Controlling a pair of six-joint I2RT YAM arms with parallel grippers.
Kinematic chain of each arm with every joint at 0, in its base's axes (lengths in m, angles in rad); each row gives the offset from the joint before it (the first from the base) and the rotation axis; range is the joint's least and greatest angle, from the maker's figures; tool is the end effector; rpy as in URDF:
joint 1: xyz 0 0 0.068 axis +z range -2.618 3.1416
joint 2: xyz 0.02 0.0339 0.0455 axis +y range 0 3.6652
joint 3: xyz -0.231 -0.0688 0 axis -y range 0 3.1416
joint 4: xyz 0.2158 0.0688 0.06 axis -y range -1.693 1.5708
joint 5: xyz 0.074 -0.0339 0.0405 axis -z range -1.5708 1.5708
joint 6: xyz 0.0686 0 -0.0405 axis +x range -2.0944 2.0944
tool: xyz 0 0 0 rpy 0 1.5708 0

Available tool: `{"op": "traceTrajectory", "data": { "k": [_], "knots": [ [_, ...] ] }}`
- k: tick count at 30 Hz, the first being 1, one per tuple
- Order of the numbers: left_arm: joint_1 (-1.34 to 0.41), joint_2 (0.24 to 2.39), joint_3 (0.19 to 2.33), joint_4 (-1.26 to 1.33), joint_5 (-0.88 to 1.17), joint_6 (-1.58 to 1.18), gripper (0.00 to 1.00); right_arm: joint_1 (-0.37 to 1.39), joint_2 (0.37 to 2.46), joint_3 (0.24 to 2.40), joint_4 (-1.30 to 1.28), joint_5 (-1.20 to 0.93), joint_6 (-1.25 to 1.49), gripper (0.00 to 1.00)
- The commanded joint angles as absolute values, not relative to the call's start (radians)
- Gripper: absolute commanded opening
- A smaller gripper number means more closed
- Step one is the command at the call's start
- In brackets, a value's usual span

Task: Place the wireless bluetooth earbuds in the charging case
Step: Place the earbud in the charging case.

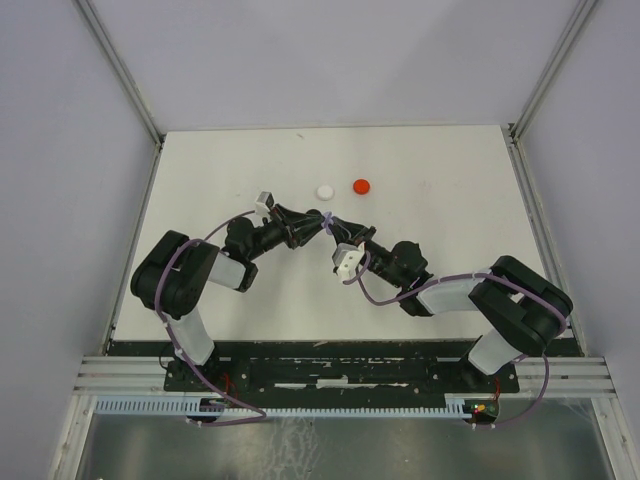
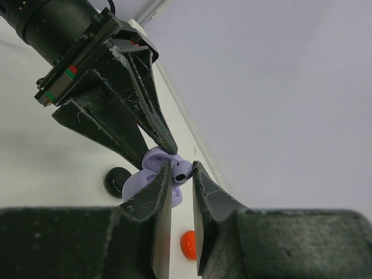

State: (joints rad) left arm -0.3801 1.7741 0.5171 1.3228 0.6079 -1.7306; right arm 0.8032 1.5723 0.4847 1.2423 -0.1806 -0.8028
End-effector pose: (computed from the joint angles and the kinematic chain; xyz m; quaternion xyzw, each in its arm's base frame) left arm 0.2829 -0.1552 0.1616 -0.2371 0.6456 -0.7069 0.1654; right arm 0.2089 0.2342 0.2031 -0.5136 0.4006 0.0588 0.7565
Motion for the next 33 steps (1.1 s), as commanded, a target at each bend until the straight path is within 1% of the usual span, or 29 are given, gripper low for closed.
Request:
{"op": "traceTrajectory", "data": {
  "k": [1, 14, 21, 27, 33],
  "knots": [
    [-0.384, 1.737, 0.544, 1.363, 0.617, -1.737, 0.03, 0.808, 1.575, 0.482, 1.268, -0.171, -0.807, 0.02],
    [-0.384, 1.724, 0.547, 1.356, 0.621, -1.730, 0.03, 0.809, 1.589, 0.489, 1.259, -0.165, -0.801, 0.02],
    [-0.385, 1.729, 0.562, 1.352, 0.615, -1.731, 0.03, 0.808, 1.562, 0.486, 1.227, -0.154, -0.768, 0.02],
    [-0.385, 1.731, 0.579, 1.336, 0.613, -1.722, 0.03, 0.809, 1.521, 0.494, 1.152, -0.147, -0.741, 0.12],
    [-0.385, 1.725, 0.589, 1.312, 0.609, -1.706, 0.03, 0.808, 1.513, 0.496, 1.149, -0.142, -0.717, 0.22]
  ]
}}
